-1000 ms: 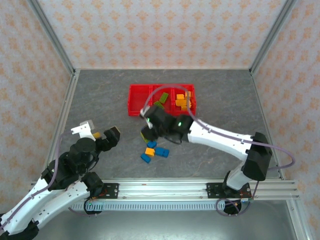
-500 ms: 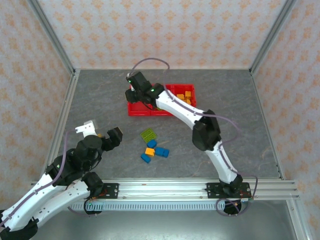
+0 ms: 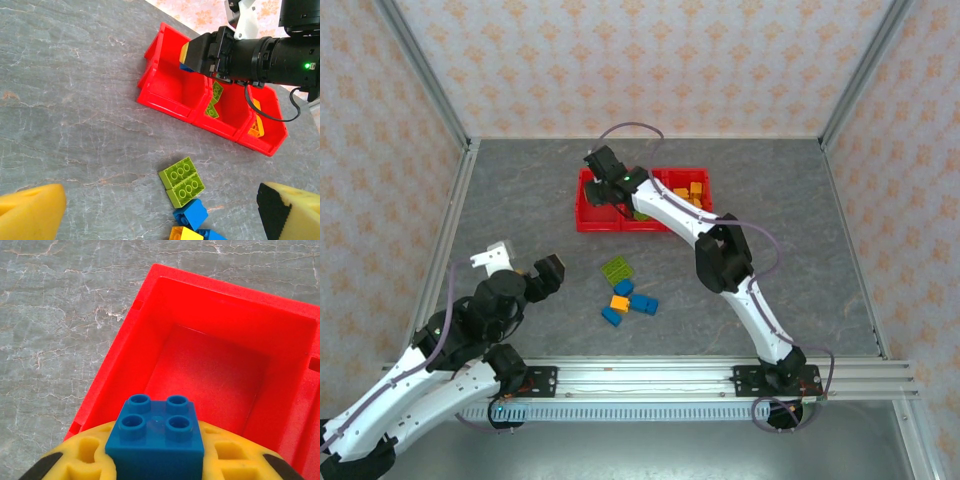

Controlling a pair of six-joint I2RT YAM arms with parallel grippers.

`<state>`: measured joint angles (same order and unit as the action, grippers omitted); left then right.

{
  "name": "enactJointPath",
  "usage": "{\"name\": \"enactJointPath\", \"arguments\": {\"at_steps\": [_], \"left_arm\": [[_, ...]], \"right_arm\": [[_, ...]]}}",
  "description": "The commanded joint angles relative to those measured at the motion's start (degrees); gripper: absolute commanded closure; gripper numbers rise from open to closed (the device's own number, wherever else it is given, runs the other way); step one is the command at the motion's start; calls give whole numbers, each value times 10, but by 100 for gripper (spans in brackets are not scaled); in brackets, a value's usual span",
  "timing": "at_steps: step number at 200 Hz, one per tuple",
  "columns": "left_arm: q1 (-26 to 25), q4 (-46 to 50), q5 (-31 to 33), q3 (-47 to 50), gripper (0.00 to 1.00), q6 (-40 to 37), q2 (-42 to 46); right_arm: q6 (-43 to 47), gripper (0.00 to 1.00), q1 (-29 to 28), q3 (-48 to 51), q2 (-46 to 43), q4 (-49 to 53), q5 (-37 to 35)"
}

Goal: Sort the legos into containers by color
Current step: Place the lego in the container.

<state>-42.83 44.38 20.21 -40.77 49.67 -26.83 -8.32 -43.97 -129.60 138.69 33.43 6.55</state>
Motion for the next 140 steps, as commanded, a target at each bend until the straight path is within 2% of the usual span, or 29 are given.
{"name": "enactJointPath", "arguments": {"at_steps": [1, 23, 40, 55, 83, 118, 140], "left_arm": [[-4, 23, 6, -14, 1, 14, -14], [-4, 37, -43, -18, 1, 34, -56], [-4, 38, -81, -3, 1, 51, -100], [-6, 31, -90, 18, 1, 66, -124], [-10, 17, -94, 35, 1, 77, -131], [-17, -39, -140, 54, 1, 61, -123], [-27, -58, -145, 64, 1, 59, -134]], "right_arm": [[-8, 70, -4, 1, -12, -12, -18], [-13, 42, -3, -5, -19, -15, -19], [-16, 29, -3, -10, -30, -14, -25], [-24, 20, -3, -11, -45, -15, -34], [-50, 16, -3, 18, -100, -17, -43], [-65, 11, -3, 175, -235, -91, -60], [-65, 9, -3, 256, -309, -126, -72]]}}
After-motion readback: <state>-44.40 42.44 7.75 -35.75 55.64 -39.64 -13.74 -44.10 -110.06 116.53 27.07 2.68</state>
